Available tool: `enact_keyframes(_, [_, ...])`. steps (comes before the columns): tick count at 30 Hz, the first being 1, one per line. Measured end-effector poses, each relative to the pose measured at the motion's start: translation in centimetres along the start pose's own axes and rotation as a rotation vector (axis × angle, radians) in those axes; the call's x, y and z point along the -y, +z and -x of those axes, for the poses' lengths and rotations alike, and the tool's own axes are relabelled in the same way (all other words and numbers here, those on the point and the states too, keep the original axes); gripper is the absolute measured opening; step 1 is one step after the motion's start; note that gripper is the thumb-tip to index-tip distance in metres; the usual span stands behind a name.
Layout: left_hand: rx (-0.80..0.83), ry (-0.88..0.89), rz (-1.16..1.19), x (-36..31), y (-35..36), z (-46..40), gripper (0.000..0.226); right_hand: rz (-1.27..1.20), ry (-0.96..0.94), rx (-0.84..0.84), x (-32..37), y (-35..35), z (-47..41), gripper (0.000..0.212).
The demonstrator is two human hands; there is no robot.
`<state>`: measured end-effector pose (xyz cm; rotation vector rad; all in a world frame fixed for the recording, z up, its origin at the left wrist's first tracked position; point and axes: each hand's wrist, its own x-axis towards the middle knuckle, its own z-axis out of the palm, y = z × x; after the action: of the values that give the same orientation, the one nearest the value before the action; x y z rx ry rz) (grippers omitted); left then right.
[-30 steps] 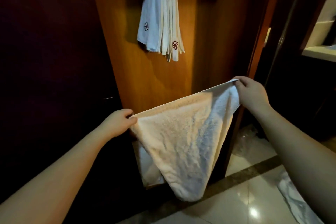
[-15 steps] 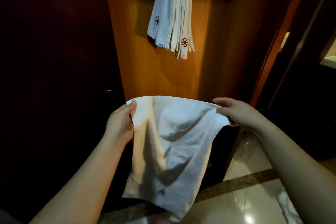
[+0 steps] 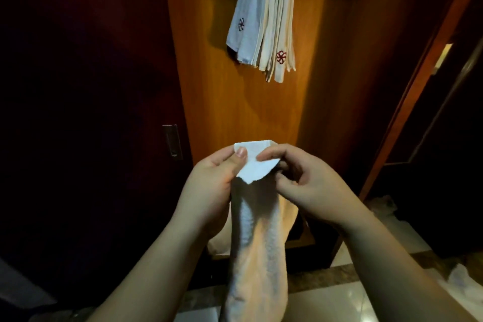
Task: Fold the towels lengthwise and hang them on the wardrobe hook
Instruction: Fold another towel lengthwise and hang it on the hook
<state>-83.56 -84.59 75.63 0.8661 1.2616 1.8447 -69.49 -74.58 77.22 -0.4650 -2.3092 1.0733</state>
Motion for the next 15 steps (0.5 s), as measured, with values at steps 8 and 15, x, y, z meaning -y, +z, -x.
enact_keyframes(8, [0.027,0.047,-0.001,-0.3,1.2,1.2,0.027,-0.026,-0.088,-0.338,0.6,0.9,0.4,0.010])
enact_keyframes(15, [0.119,0.093,-0.177,-0.4,1.0,1.3,0.029,-0.018,-0.051,-0.327,1.0,0.3,0.8,0.004])
